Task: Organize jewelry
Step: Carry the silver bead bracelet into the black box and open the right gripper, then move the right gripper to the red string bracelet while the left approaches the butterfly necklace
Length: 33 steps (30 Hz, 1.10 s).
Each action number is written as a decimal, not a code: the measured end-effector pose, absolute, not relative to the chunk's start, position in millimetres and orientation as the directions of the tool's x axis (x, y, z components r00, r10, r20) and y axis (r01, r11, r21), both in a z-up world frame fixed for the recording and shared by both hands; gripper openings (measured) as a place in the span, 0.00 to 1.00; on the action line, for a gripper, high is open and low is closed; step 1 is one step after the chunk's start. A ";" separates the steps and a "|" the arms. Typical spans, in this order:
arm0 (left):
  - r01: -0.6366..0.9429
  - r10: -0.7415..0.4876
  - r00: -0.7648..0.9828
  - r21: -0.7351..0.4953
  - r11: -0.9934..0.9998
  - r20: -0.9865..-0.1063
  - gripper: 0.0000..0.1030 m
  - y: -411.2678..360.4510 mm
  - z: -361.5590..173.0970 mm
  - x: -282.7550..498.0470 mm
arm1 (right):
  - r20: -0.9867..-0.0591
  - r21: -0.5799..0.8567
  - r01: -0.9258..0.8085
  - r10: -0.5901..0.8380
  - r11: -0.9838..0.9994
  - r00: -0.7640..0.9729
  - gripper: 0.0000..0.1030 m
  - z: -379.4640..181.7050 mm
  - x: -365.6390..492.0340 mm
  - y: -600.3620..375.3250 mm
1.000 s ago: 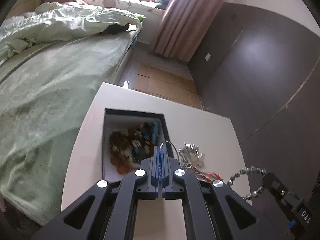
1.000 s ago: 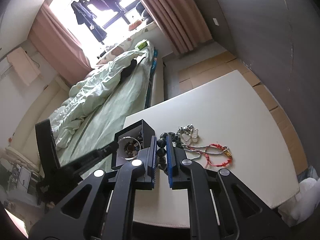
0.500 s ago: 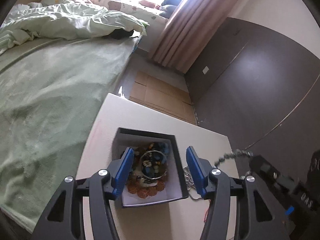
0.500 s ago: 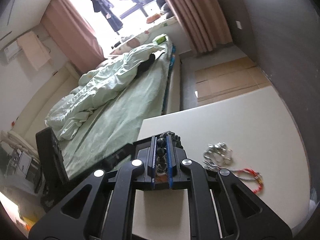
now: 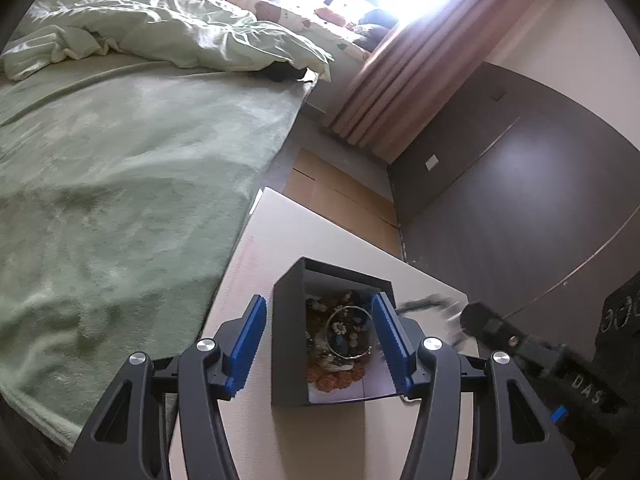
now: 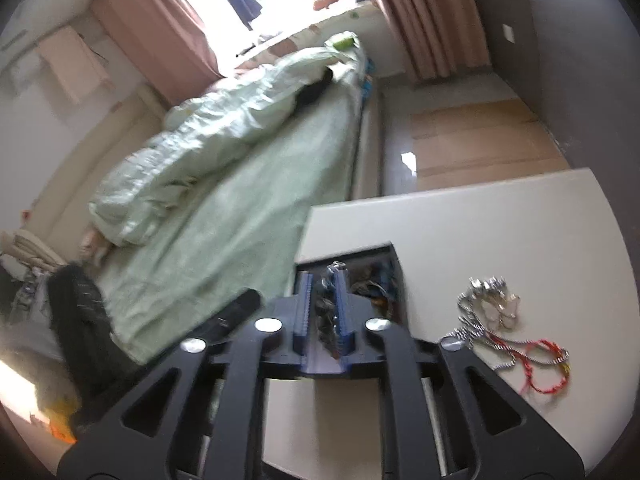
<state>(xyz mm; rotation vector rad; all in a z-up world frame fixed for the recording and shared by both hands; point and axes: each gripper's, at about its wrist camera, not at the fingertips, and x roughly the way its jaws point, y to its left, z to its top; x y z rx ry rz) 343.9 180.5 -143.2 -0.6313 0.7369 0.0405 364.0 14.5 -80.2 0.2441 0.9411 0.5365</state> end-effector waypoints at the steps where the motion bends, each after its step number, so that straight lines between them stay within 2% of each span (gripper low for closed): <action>1: -0.258 -0.176 0.750 -0.527 0.810 -0.638 0.60 182.1 -144.7 342.6 | -0.698 0.428 -0.320 0.534 0.845 0.478 0.57 -79.9 362.3 13.5; 2: -0.263 -0.172 0.750 -0.526 0.809 -0.639 0.60 182.9 -145.7 342.6 | -0.682 0.430 -0.314 0.532 0.847 0.502 0.65 -76.2 357.7 8.9; 4: -0.266 -0.173 0.744 -0.525 0.809 -0.645 0.60 180.9 -148.4 344.7 | -0.650 0.428 -0.312 0.529 0.848 0.546 0.72 -66.9 348.2 -2.0; 5: -0.263 -0.176 0.743 -0.523 0.811 -0.645 0.60 179.0 -148.7 345.7 | -0.640 0.427 -0.304 0.522 0.852 0.564 0.73 -64.5 344.6 -8.7; 15: -0.199 -0.182 0.743 -0.472 0.859 -0.645 0.62 137.3 -138.9 350.2 | -0.682 0.385 -0.171 0.404 0.907 0.610 0.73 -71.3 334.5 -75.0; 18: -0.161 -0.191 0.741 -0.446 0.880 -0.644 0.63 118.7 -134.6 352.3 | -0.696 0.399 -0.140 0.398 0.906 0.598 0.73 -79.2 334.2 -94.9; 21: -0.116 -0.211 0.740 -0.430 0.895 -0.639 0.70 103.2 -131.5 356.0 | -0.699 0.406 -0.115 0.389 0.907 0.601 0.73 -83.5 332.8 -110.8; 26: -0.075 -0.233 0.729 -0.413 0.907 -0.644 0.70 85.0 -132.5 362.3 | -0.707 0.461 -0.054 0.404 0.886 0.581 0.73 -98.2 333.6 -141.7; 29: -0.054 -0.244 0.725 -0.406 0.912 -0.644 0.76 74.8 -132.5 366.2 | -0.717 0.477 -0.023 0.404 0.879 0.569 0.73 -105.5 338.8 -154.7; 33: -0.026 -0.262 0.713 -0.397 0.917 -0.651 0.75 60.9 -132.9 374.1 | -0.735 0.496 0.037 0.397 0.867 0.549 0.73 -117.6 346.7 -173.3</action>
